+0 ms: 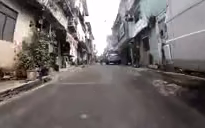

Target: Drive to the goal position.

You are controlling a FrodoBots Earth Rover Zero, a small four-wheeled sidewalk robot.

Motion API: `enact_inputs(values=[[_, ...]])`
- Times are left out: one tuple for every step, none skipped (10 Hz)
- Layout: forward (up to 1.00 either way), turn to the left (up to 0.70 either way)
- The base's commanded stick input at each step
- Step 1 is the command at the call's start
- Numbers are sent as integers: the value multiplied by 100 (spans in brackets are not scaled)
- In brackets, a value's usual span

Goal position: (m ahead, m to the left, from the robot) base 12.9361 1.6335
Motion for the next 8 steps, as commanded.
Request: enact_inputs(values=[[100, 0], [100, 0], [100, 0], [100, 0], [100, 0], [100, 0], [100, 0], [100, 0]])
